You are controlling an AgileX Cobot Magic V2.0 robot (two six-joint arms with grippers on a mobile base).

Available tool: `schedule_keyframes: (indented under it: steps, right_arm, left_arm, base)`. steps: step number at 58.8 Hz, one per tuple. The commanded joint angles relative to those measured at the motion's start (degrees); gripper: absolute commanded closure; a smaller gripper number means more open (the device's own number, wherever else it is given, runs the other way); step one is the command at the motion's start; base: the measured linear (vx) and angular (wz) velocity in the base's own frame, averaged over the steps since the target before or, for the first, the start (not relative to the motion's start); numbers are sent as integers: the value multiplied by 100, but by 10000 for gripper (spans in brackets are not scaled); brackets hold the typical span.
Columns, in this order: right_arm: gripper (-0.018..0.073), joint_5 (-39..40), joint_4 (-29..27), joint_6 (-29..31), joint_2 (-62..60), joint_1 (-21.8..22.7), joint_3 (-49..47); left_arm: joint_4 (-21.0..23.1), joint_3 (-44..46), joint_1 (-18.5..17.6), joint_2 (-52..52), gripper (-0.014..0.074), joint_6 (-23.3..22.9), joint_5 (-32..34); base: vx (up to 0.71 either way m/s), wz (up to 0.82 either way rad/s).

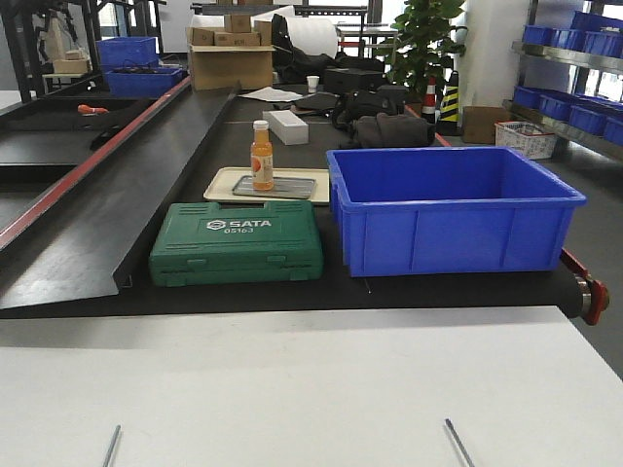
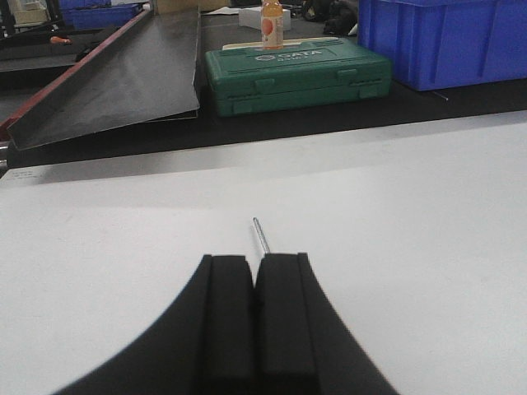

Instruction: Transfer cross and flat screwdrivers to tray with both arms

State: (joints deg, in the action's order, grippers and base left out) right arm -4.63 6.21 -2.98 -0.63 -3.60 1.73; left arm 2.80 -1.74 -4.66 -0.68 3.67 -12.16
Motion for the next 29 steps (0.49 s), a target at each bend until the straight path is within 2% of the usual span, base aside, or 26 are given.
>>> schedule_keyframes:
  steps: [1, 29]
  right_arm:
    - [567, 463, 58, 13, -31, 34, 45]
    - [567, 463, 79, 56, -31, 34, 45]
  left_arm:
    - [54, 166, 0, -68, 599, -50, 492]
    - [54, 166, 0, -68, 599, -50, 492]
  base:
    - [0, 0]
    - [0, 0]
